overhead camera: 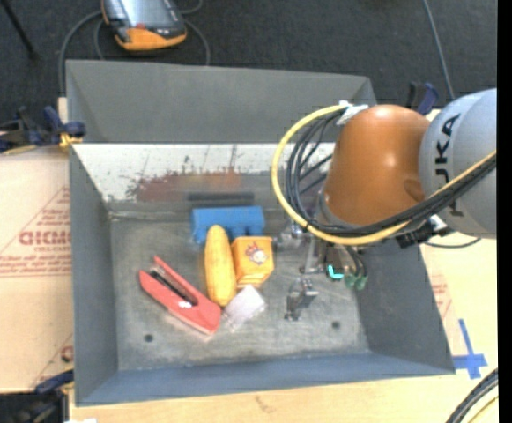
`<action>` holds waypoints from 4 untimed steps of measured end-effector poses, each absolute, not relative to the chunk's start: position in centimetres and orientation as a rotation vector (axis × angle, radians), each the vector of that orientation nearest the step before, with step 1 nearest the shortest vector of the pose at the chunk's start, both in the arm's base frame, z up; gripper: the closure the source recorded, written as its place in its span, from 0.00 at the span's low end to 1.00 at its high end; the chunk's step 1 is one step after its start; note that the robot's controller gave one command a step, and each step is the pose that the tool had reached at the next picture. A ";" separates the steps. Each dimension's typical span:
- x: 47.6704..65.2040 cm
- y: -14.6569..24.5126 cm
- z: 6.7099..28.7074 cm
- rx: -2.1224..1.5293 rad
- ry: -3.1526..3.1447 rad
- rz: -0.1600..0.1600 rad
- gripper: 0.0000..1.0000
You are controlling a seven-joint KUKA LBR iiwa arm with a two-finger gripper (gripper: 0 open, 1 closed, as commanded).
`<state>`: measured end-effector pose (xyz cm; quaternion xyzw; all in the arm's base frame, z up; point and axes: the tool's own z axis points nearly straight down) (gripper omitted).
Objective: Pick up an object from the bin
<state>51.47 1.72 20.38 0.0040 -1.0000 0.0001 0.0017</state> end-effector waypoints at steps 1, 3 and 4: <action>51.6 1.7 20.7 0.012 -3.145 0.000 0.00; 52.3 5.1 13.6 0.439 -3.113 -0.001 1.00; 52.3 5.1 13.6 0.438 -3.113 -0.001 1.00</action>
Offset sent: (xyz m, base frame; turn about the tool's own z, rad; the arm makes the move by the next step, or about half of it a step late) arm 0.0156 0.0398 -0.0753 -0.1557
